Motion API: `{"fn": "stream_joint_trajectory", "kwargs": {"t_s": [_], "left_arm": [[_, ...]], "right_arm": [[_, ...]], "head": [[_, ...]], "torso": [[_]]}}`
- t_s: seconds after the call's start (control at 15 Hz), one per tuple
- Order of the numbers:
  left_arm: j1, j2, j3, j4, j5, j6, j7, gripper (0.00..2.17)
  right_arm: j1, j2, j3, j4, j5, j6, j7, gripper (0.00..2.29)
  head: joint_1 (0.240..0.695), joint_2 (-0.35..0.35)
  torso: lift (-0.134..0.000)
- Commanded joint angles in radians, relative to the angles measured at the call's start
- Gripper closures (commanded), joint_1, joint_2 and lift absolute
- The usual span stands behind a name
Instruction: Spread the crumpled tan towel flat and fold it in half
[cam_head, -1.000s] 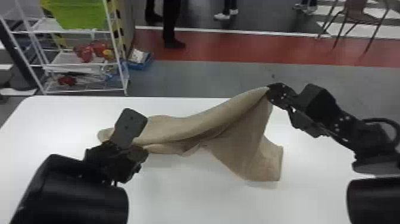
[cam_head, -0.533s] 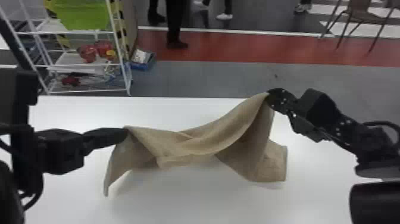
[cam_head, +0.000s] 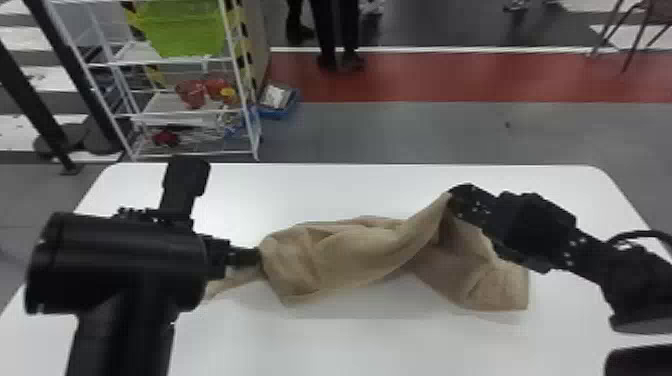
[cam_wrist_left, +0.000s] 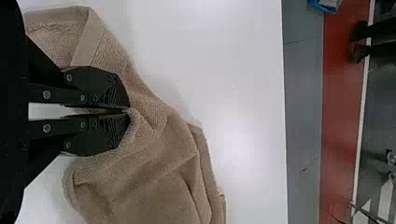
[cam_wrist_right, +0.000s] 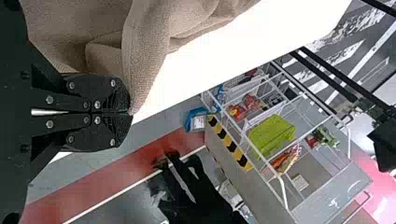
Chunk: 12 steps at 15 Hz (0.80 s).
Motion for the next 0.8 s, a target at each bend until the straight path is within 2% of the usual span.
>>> {"fn": "stream_joint_trajectory", "kwargs": {"t_s": [0.0, 0.2, 0.27, 0.4, 0.6, 0.73], "left_arm": [[0.035, -0.003, -0.001, -0.018, -0.005, -0.032, 0.031, 0.00], [0.124, -0.003, 0.027, -0.196, -0.005, -0.032, 0.036, 0.03], [0.165, -0.003, 0.033, -0.258, -0.003, -0.032, 0.016, 0.03], [0.240, -0.003, 0.030, -0.339, 0.000, -0.032, -0.041, 0.03], [0.326, -0.003, -0.033, -0.345, 0.003, -0.090, -0.032, 0.08], [0.326, -0.003, -0.060, -0.310, -0.012, -0.121, -0.018, 0.13]], "right_arm": [[-0.008, 0.014, -0.003, -0.006, -0.017, 0.014, -0.010, 1.44], [-0.025, 0.022, -0.007, -0.011, -0.028, 0.070, -0.030, 1.44], [-0.036, 0.022, -0.006, -0.011, -0.045, 0.100, -0.030, 1.44], [-0.051, 0.042, -0.003, -0.014, -0.054, 0.131, -0.030, 1.44], [-0.066, 0.061, 0.019, -0.023, -0.054, 0.165, -0.030, 1.44], [-0.068, 0.072, 0.028, -0.037, -0.054, 0.198, -0.031, 1.44]], "head": [[0.695, 0.048], [0.695, 0.059], [0.695, 0.061], [0.695, 0.056], [0.695, 0.040], [0.695, 0.028]], "torso": [[-0.123], [-0.123], [-0.123], [-0.123], [-0.123], [-0.123]]}}
